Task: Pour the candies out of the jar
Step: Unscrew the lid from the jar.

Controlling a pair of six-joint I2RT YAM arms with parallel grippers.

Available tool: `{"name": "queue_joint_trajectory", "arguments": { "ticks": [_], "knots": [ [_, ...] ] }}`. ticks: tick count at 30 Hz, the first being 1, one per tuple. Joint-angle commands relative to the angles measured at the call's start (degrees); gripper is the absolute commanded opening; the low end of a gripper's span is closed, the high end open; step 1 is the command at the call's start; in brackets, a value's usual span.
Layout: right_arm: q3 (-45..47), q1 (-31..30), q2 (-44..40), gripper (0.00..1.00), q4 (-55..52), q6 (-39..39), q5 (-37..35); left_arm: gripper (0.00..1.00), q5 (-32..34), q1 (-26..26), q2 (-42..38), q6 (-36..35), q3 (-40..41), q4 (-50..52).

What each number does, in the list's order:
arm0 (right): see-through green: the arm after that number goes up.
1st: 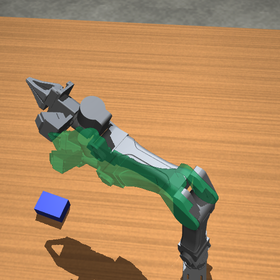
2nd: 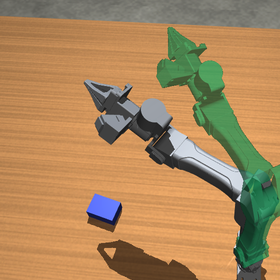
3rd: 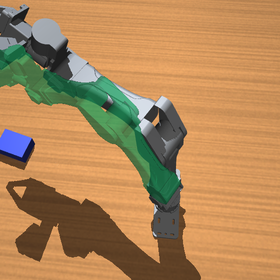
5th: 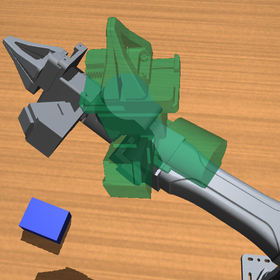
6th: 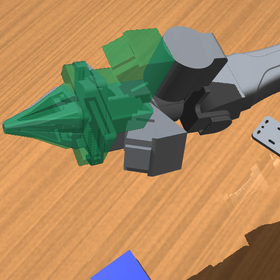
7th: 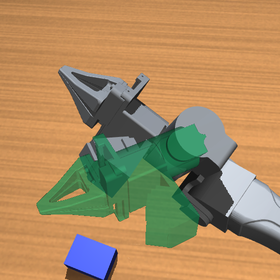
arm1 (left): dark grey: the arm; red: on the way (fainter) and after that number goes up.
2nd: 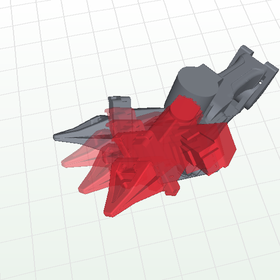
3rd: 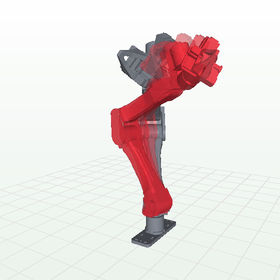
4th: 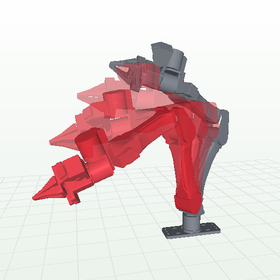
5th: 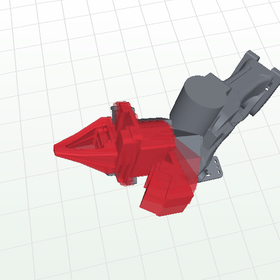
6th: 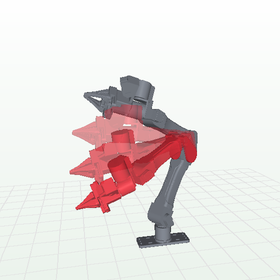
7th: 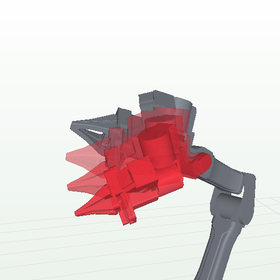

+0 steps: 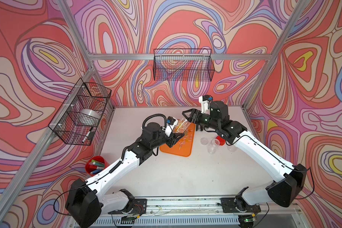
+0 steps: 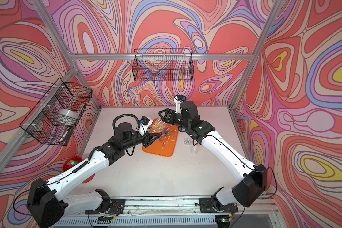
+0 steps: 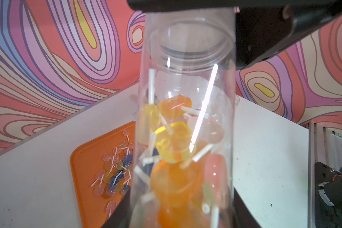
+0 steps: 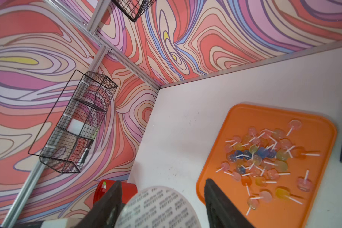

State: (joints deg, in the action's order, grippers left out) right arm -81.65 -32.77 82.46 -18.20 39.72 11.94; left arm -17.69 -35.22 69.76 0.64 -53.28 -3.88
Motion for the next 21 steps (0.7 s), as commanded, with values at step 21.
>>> {"name": "queue_joint_trajectory", "arguments": {
  "ticks": [21],
  "knots": [
    [2.16,3.23,-5.96,0.41,4.30,-17.36,35.50,0.00,-33.34,10.44,-0.05,16.79,-1.00,-18.74]
  ]
}}
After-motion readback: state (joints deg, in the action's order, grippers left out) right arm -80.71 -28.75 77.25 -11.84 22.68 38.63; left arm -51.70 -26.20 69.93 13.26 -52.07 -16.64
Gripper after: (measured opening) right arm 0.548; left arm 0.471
